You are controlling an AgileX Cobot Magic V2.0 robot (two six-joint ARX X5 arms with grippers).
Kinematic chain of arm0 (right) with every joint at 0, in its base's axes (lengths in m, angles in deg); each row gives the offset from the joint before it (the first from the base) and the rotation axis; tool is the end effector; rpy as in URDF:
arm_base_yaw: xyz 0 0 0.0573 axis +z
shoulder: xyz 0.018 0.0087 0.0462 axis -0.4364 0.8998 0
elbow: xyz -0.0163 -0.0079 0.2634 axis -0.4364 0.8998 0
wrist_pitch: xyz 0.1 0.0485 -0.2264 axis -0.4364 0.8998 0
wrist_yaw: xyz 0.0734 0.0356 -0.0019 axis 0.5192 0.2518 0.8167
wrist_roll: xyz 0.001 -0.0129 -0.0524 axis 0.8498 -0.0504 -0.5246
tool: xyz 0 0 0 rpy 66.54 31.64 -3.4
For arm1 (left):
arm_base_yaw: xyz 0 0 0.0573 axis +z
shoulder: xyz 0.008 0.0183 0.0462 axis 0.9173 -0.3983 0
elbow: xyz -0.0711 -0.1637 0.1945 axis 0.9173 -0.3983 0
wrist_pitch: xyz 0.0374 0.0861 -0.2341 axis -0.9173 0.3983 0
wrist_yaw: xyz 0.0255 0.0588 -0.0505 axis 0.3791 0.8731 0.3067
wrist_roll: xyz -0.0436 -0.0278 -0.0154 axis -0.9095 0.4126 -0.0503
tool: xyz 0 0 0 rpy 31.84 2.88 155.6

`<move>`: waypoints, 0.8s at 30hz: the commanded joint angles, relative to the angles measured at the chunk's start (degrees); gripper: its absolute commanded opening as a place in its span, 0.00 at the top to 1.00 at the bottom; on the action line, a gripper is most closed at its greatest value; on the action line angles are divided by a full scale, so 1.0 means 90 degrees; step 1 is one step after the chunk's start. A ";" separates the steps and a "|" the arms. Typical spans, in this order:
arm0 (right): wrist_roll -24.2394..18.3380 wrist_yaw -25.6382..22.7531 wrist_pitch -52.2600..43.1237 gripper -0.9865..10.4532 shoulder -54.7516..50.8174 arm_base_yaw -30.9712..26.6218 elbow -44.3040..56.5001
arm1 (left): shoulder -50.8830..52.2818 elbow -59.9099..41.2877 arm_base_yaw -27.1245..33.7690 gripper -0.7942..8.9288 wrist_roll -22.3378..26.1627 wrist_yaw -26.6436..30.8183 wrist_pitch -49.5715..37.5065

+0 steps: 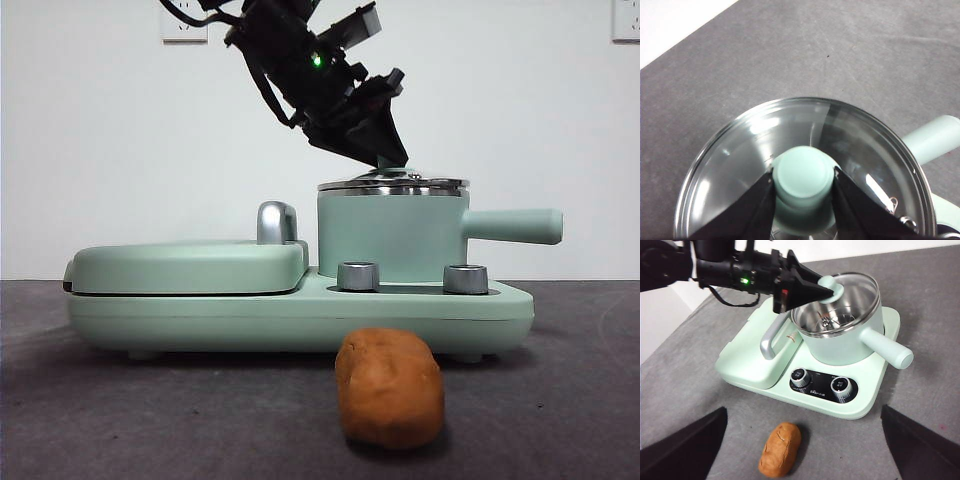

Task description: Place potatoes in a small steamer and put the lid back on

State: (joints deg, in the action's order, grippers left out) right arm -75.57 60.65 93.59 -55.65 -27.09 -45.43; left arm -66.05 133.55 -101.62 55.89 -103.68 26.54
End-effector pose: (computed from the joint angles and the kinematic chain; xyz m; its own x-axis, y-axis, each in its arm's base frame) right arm 0.0741 0.0155 0.3473 0.7279 0.5732 -0.3763 -0.4398 0.8113 0.3852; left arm 0.3709 -0.2708 0.2933 0.5053 -0.7063 -0.4958 0.8381 0.5385 0.0869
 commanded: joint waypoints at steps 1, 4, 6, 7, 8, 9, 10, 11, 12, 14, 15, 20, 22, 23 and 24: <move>0.0022 -0.0010 0.0056 0.49 0.0243 0.0005 -0.0299 | 0.0311 0.0199 -0.0053 0.83 -0.0029 -0.0095 -0.0083; 0.0119 -0.0012 0.0138 0.49 0.0493 0.0051 -0.0495 | 0.0510 0.0199 -0.0049 0.83 -0.0027 -0.0095 0.0044; 0.0265 -0.0017 0.0185 0.49 0.0692 0.0148 -0.0639 | 0.0639 0.0199 -0.0027 0.83 -0.0027 -0.0092 0.0117; 0.0359 -0.0015 0.0185 0.49 0.0775 0.0204 -0.0687 | 0.0697 0.0199 -0.0010 0.83 -0.0027 -0.0092 0.0165; 0.0481 -0.0015 0.0189 0.49 0.0869 0.0287 -0.0738 | 0.0753 0.0199 0.0007 0.83 -0.0027 -0.0092 0.0221; 0.0573 -0.0015 0.0197 0.49 0.0969 0.0389 -0.0784 | 0.0818 0.0199 0.0032 0.83 -0.0027 -0.0095 0.0304; 0.0658 -0.0017 0.0199 0.49 0.1054 0.0491 -0.0818 | 0.0869 0.0199 0.0058 0.83 -0.0024 -0.0092 0.0374; 0.0758 -0.0019 0.0199 0.49 0.1151 0.0629 -0.0845 | 0.0930 0.0199 0.0097 0.83 -0.0024 -0.0092 0.0471; 0.0869 -0.0034 0.0194 0.49 0.1251 0.0789 -0.0855 | 0.0986 0.0199 0.0141 0.83 -0.0022 -0.0092 0.0563; 0.1127 -0.0151 0.0202 0.49 0.1457 0.1151 -0.0855 | 0.1078 0.0199 0.0240 0.83 -0.0022 -0.0095 0.0709; 0.1236 -0.0262 0.0202 0.49 0.1574 0.1382 -0.0855 | 0.1134 0.0199 0.0308 0.83 -0.0024 -0.0092 0.0775; 0.1581 -0.1241 0.0165 0.49 0.2188 0.2679 -0.0855 | 0.1362 0.0199 0.0675 0.83 -0.0029 -0.0095 0.0913; 0.1751 -0.1676 0.0158 0.49 0.2497 0.3235 -0.0855 | 0.1460 0.0199 0.0831 0.83 -0.0027 -0.0095 0.0947; 0.1860 -0.1911 0.0146 0.49 0.2676 0.3517 -0.0855 | 0.1498 0.0199 0.0913 0.83 -0.0027 -0.0095 0.0969; 0.1984 -0.2120 0.0121 0.49 0.2866 0.3774 -0.0855 | 0.1542 0.0199 0.1003 0.83 -0.0027 -0.0095 0.1018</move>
State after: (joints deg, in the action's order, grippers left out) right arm -60.47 43.12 95.27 -31.37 4.74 -52.25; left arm -52.74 133.55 -92.59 55.74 -104.05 36.79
